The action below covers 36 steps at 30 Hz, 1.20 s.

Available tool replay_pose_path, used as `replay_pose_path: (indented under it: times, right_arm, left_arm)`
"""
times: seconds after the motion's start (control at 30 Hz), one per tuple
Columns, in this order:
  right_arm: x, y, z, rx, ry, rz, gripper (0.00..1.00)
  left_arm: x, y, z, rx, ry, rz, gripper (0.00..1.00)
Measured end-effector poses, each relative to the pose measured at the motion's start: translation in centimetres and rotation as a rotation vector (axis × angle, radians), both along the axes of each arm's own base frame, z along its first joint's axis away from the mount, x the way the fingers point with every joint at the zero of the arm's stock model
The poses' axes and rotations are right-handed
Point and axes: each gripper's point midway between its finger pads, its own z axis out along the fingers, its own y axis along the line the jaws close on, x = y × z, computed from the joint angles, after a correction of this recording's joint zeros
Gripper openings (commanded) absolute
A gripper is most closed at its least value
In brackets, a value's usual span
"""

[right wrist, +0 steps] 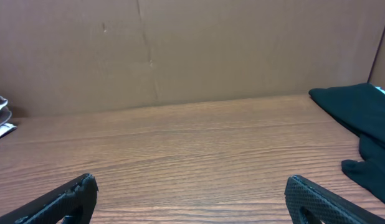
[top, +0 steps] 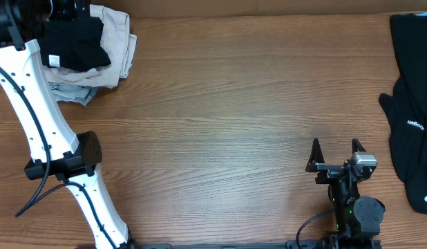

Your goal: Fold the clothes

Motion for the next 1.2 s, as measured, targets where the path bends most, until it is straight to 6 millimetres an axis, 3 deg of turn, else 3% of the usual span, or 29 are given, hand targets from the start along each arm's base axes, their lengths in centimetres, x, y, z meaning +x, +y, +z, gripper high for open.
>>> replay_pose_path:
  times: [1.07,1.2]
  right_arm:
    - [0.00,-0.01,0.01,0.000,0.000,0.000,1.00]
    - [0.00,0.00,0.00,0.001,0.000,0.000,1.00]
  left_arm:
    - [0.02,-0.16,0.00,0.000,0.000,-0.003,1.00]
    - [0.24,-0.67,-0.86,-0.006,0.027,-0.014,1.00]
